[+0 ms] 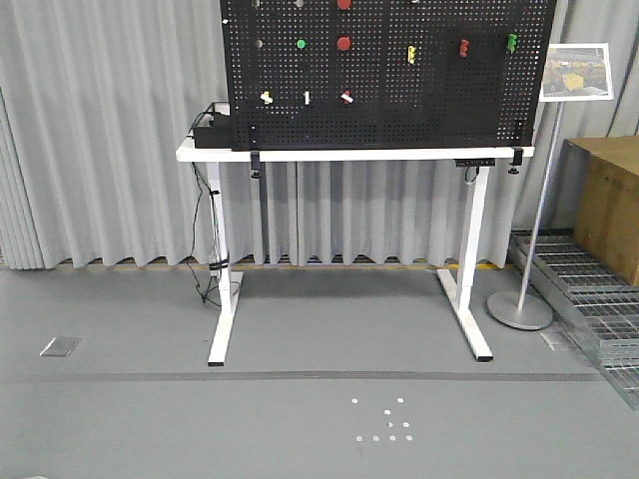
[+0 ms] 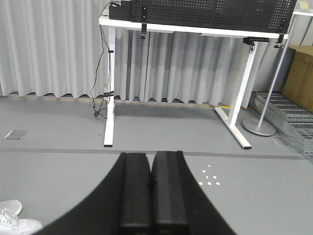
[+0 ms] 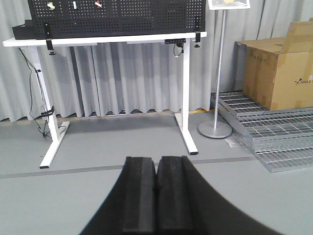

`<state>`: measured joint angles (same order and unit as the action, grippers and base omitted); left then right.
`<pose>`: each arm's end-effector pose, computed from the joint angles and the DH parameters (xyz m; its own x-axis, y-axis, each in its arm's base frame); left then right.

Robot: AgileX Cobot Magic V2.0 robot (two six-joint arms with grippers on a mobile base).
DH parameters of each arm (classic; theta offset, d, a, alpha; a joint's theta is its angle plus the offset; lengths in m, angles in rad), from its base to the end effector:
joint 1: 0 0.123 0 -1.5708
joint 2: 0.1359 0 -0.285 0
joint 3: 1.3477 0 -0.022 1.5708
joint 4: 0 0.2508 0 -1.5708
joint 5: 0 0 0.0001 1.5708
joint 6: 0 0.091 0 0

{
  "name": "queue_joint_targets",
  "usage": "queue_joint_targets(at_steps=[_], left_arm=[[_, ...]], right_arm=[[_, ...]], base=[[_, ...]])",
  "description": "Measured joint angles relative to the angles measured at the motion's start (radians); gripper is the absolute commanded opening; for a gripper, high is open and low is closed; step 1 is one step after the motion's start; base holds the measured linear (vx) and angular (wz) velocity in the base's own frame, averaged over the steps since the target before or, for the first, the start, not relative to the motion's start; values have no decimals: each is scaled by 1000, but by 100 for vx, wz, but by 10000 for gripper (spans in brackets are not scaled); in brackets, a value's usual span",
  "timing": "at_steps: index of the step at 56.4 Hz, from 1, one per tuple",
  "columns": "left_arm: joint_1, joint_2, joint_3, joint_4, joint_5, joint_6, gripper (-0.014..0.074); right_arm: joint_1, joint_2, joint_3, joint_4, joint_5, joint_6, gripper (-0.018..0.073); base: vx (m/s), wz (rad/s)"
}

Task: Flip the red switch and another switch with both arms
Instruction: 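Drive the base forward up to the black pegboard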

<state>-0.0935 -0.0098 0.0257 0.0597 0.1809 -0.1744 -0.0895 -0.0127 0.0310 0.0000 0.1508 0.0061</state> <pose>0.0561 -0.0043 0.1886 -0.1174 -0.1049 -0.9875 0.0697 0.9911 -0.1136 0.0563 -0.0051 0.1897 -0.0809 0.0134 -0.9966 0.0899 0.9959 0.0061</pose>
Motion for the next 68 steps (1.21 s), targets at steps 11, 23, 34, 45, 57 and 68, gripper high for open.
queue_joint_targets(at_steps=[11,23,34,45,57,68], left_arm=[[0,0,0,0,0,0,3],[0,0,0,0,0,0,3],[0,0,0,0,0,0,3],[0,0,0,0,0,0,3],[0,0,0,0,0,0,3],[0,0,0,0,0,0,3]], right_arm=[[0,0,0,0,0,0,-6],[0,0,0,0,0,0,-6],[0,0,0,0,0,0,-6],[0,0,0,0,0,0,-6],[0,0,0,0,0,0,-6],[0,0,0,0,0,0,-6]], base=[[0,0],[0,0],[0,0],[0,0],[3,0],[13,-1]])
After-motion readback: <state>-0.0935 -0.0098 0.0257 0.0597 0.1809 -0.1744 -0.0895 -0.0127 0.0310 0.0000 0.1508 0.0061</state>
